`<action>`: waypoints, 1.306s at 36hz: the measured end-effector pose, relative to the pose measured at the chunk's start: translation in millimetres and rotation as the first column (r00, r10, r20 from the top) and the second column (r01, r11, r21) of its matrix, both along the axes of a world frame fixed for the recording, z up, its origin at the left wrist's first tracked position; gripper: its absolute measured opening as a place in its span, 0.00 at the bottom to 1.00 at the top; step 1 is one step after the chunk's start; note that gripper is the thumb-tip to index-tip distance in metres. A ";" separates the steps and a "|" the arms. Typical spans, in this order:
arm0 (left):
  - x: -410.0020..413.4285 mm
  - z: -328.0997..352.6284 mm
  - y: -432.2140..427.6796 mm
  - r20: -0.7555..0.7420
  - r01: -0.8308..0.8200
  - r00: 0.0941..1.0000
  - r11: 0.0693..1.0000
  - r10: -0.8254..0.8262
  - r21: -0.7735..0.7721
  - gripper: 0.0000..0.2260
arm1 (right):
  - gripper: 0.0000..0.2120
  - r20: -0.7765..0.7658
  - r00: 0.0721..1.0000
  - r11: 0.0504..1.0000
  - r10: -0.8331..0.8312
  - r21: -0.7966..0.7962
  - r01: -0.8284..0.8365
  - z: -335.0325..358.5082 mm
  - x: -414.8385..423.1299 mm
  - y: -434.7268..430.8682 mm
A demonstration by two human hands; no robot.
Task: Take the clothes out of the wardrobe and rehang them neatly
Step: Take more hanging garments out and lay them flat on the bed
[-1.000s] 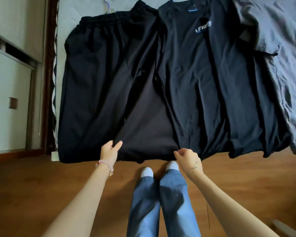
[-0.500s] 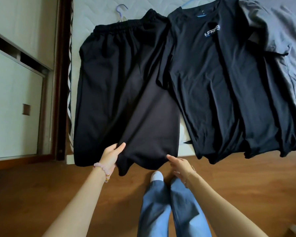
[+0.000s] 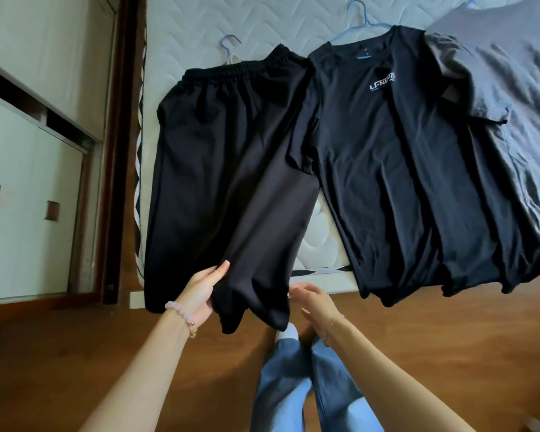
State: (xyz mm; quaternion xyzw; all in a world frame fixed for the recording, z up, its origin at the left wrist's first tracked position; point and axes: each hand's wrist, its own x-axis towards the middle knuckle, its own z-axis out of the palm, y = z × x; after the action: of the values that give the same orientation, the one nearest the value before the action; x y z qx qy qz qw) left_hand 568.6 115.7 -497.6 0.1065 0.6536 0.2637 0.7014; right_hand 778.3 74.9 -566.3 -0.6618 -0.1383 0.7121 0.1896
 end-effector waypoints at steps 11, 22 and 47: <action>6.0 -8.0 -20.2 0.066 0.004 0.998 1.000 -0.004 -0.002 0.19 | 0.08 0.119 0.986 0.988 0.119 0.082 -0.129 16.3 20.1 5.5; 97.1 -52.3 -73.9 -0.309 0.290 0.914 0.956 -0.264 0.040 0.03 | 0.08 0.390 0.899 0.930 0.197 0.216 -0.297 33.3 165.0 -44.5; 160.3 -131.5 -161.1 -0.586 0.308 0.704 0.916 -0.401 -0.257 0.18 | 0.11 0.436 0.682 0.798 0.587 -0.173 -0.577 -66.9 212.8 -123.8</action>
State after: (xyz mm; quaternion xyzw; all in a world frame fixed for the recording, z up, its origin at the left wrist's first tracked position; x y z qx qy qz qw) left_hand 729.0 -45.3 -629.1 0.2629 0.8331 0.0265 0.4860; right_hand 991.1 -48.9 -633.3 -0.7368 -0.3752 0.5547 -0.0926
